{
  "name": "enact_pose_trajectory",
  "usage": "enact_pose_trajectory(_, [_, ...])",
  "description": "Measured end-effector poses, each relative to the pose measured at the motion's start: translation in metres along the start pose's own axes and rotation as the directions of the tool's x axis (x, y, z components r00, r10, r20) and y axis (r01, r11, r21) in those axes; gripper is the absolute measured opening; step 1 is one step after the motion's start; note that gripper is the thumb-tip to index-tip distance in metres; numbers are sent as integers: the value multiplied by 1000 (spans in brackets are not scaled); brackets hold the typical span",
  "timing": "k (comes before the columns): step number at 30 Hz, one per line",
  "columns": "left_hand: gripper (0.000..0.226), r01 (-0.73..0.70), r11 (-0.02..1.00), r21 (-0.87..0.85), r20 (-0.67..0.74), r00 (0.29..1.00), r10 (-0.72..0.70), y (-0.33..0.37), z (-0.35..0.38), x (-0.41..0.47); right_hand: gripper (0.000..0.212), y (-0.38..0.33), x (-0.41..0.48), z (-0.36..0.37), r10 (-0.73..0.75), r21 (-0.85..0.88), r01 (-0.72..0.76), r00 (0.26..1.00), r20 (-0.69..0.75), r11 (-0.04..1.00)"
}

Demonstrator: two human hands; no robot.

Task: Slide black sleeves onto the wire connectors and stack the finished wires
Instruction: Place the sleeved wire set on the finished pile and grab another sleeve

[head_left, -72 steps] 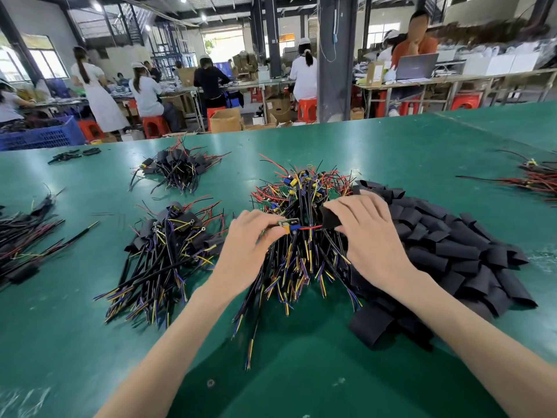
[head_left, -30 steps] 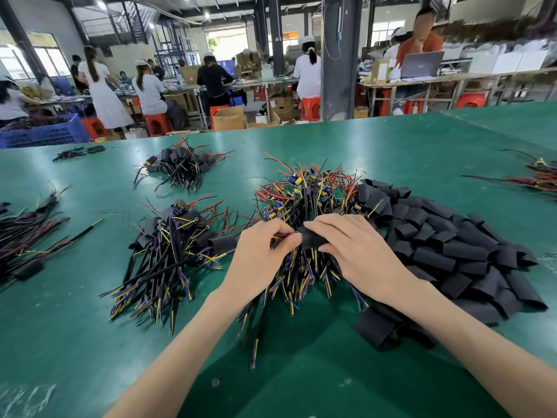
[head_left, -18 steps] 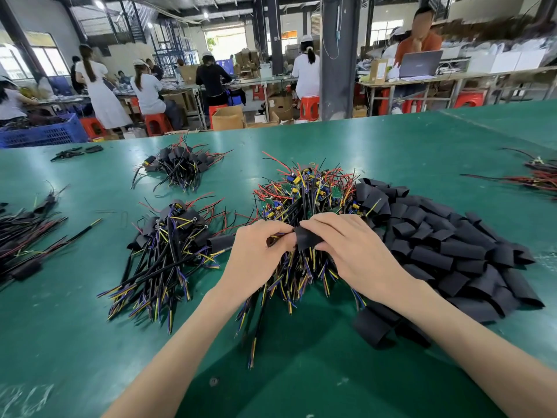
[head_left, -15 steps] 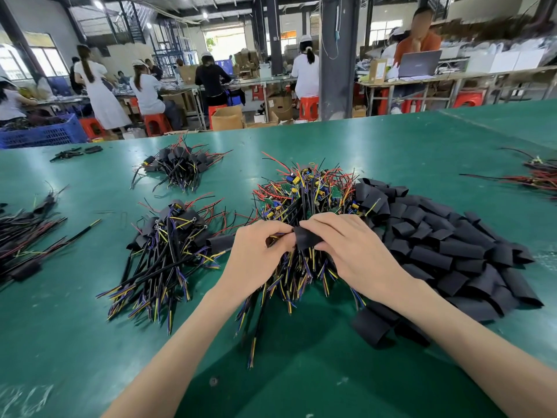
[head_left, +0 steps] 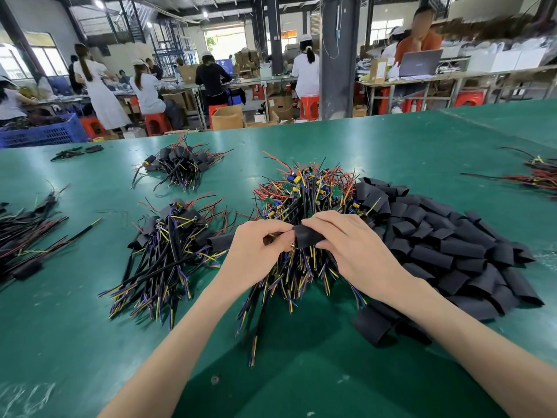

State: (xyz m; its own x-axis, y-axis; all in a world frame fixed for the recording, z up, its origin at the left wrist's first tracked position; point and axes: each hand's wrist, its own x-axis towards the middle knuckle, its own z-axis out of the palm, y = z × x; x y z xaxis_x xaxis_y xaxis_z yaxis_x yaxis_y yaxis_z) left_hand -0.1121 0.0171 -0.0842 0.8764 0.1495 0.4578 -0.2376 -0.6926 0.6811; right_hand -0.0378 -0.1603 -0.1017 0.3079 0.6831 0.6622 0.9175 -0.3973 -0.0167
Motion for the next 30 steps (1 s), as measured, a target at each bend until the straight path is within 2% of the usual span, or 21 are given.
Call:
enact_pose_trajectory(3, [11, -4, 1000, 21, -36, 999, 5, 0, 1, 0, 39, 0, 0, -1, 30, 16, -30, 1000, 2, 999])
enact_pose_trajectory(5, [13, -16, 998, 56, -126, 992, 23, 0, -4, 1, 38, 8, 4, -9, 105, 21, -103, 989, -100, 994])
enact_pose_trajectory(8, [9, -43, 994, 104, -356, 931, 77, 0, -20, 5, 26, 34, 7, -24, 309, 62, -305, 897, -316, 950])
enact_pose_trajectory(10, [8, -32, 987, 156, -530, 841, 111, -5, -34, 10, 21, 56, 3, -31, 458, 70, -464, 820, -344, 883])
enact_pose_trajectory(11, [11, -10, 978, 209, -602, 787, 137, -10, -42, 12, 21, 66, 1, -32, 520, 53, -528, 805, -287, 847])
enact_pose_trajectory(13, [17, 71, 951, 301, -691, 703, 166, -23, -59, 16, 26, 79, -4, -31, 595, 25, -595, 803, -32, 804])
enact_pose_trajectory(15, [21, 188, 925, 330, -717, 687, 117, -43, -72, 18, 32, 84, -8, -29, 585, 17, -611, 766, 268, 792])
enact_pose_trajectory(17, [27, 339, 872, 354, -718, 696, 21, -64, -81, 17, 35, 85, -10, -25, 535, -6, -600, 710, 458, 800])
enact_pose_trajectory(19, [30, 484, 770, 415, -701, 710, -69, -80, -85, 13, 35, 87, -10, -23, 510, -6, -593, 687, 517, 805])
enact_pose_trajectory(21, [28, 548, 683, 483, -675, 730, -109, -91, -84, 9, 30, 88, -10, -22, 495, -5, -585, 681, 540, 811])
enact_pose_trajectory(23, [29, 583, 631, 512, -667, 732, -135, -93, -81, 7, 28, 88, -12, -23, 465, 9, -568, 683, 564, 823])
enact_pose_trajectory(25, [29, 605, 624, 495, -688, 711, -143, -88, -74, 9, 35, 88, -13, -24, 432, 46, -557, 692, 579, 829])
enact_pose_trajectory(27, [34, 554, 661, 506, -679, 729, -91, -73, -63, 14, 38, 89, -14, -24, 411, 90, -558, 701, 583, 825])
enact_pose_trajectory(30, [31, 323, 759, 565, -572, 817, 78, -39, -32, 24, 35, 88, -13, -21, 411, 108, -566, 704, 579, 818])
